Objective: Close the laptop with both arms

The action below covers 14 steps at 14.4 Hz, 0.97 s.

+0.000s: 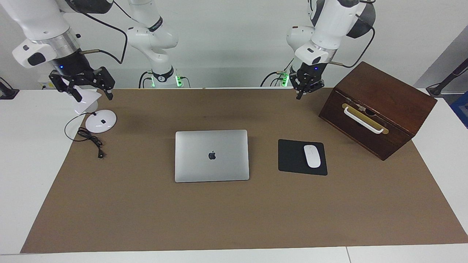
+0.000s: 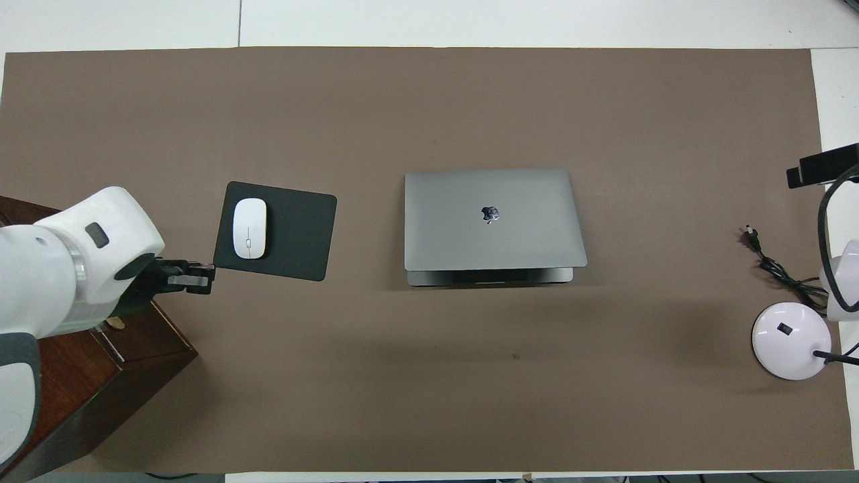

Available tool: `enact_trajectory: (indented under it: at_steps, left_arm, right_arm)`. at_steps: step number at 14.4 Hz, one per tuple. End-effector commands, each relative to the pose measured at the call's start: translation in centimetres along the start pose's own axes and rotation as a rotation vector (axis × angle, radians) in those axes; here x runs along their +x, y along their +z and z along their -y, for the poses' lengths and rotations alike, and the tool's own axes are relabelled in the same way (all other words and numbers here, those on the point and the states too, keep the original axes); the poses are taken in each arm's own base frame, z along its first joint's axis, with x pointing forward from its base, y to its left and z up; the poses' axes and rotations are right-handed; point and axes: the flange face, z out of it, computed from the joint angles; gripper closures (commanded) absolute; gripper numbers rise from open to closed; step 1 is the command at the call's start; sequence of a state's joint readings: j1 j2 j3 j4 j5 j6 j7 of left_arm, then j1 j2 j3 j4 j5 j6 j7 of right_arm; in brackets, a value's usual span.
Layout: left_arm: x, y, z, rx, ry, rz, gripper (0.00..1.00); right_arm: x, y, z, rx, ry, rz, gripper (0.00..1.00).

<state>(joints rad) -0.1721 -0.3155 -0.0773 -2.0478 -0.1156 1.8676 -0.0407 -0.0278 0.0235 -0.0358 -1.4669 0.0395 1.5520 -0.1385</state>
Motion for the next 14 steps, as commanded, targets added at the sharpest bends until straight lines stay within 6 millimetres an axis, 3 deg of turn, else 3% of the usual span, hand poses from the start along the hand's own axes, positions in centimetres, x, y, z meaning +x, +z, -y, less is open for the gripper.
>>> enact_trajectory:
  at_steps: [1,6,10,11,14]
  left_arm:
    - [0.3,-2.1,3.6,0.050,-0.015,-0.002,0.00]
    - [0.1,-4.0,11.3,0.077,-0.082,-0.021,0.00]
    - [0.6,-5.2,12.0,0.077,-0.202,-0.045,0.00]
    - [1.1,-5.2,12.2,0.074,-0.208,-0.030,0.00]
    - [2.8,-6.6,12.5,0.068,-0.208,-0.004,0.00]
  right_arm:
    - [-0.9,-0.5,1.0,-0.009,-0.035,0.004,0.00]
    - [-1.3,-0.5,2.4,-0.007,-0.060,0.023,0.00]
    - [-1.4,-0.6,0.4,-0.007,-0.034,0.036,0.00]
    - [-1.3,-0.5,1.2,-0.006,-0.044,0.037,0.00]
    - [-1.4,-0.5,0.4,-0.013,-0.021,0.029,0.00]
